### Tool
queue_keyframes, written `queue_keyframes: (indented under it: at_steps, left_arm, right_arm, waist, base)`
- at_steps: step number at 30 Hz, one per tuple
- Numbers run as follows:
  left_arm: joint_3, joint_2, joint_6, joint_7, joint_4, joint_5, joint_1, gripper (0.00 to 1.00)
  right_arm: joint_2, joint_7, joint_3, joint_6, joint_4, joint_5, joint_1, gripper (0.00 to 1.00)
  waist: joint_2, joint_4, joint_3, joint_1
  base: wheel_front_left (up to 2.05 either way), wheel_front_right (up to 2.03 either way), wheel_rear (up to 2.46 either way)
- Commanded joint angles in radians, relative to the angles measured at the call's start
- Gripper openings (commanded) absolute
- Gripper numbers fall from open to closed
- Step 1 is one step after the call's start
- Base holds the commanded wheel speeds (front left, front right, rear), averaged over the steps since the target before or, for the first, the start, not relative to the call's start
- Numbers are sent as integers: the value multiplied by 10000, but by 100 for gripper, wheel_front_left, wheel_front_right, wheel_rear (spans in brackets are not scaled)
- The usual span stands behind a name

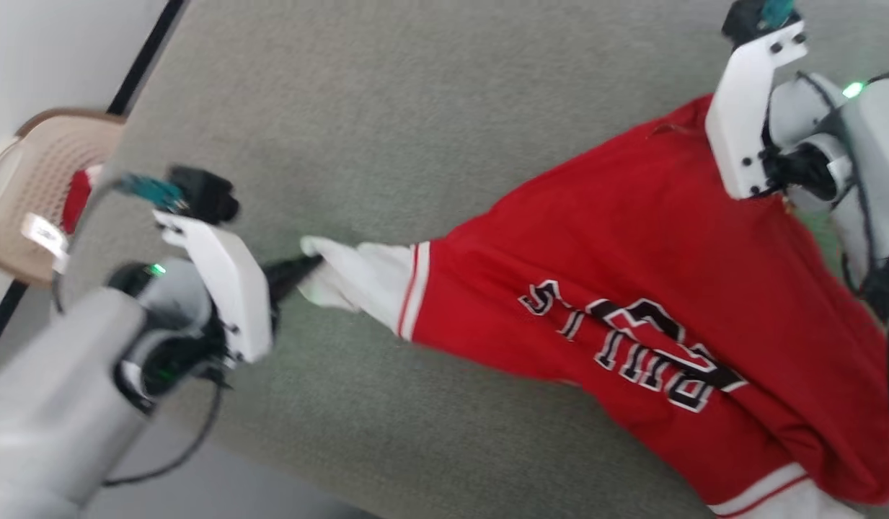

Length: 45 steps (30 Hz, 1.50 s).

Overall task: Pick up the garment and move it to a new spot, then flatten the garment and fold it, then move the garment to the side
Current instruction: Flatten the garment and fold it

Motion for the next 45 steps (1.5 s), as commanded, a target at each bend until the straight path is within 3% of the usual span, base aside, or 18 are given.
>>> queue_keyframes:
  at_steps: [1,9,14,18,26,30,36,40,42,45]
  left_arm:
    - [126,194,70,106,-74,-94,-258,0]
    - [523,1298,580,1253,-165,228,-1759,0]
    - [618,1585,681,1752,-37,659,-2856,0]
    - [625,1541,640,1978,281,983,-3746,0]
    - [681,706,310,1473,1879,1674,-5504,0]
    - [701,345,195,765,2732,2211,-6301,0]
    - [883,-406,393,-2870,4659,3997,-8596,0]
    - [1148,-797,495,-5251,5481,4531,-9582,0]
    - [1090,-919,266,-6096,5744,4806,-9766,0]
    - [770,-1032,-260,-6425,6242,5006,-9328,0]
  right_arm:
    - [-130,-118,33,-11,-230,168,25,0]
    - [-837,-703,-149,-9,-1754,963,82,0]
    - [-964,-926,-653,-9,-2403,965,97,0]
    - [-902,-1014,-1166,-9,-2754,706,-40,0]
    - [-182,-1538,-2337,-9,-2435,-322,-602,0]
    - [190,-2174,-2663,-11,-2005,-1077,-1116,0]
    - [1105,-5577,-3975,-12,-514,-3676,-2673,0]
    - [1586,-7910,-4757,-14,130,-5296,-3286,0]
    - [1742,-8591,-4904,-16,462,-5883,-3491,0]
    - [2059,-8483,-4808,-14,1386,-6080,-3284,0]
  waist:
    - [0,-398,-379,0]
    - [0,-1413,-1232,0]
    - [0,-1944,-1693,0]
    - [0,-2304,-1946,0]
    - [0,-2795,-1792,0]
    - [0,-2943,-1492,0]
    - [0,-3110,-733,0]
    - [0,-3060,-503,0]
    - [0,-2995,-432,0]
    - [0,-2914,-447,0]
  base:
    - [0,0,0]
    - [0,0,0]
    - [0,0,0]
    - [0,0,0]
    - [0,0,0]
    - [0,0,0]
    - [0,0,0]
    - [0,0,0]
    - [0,0,0]
    - [0,0,0]
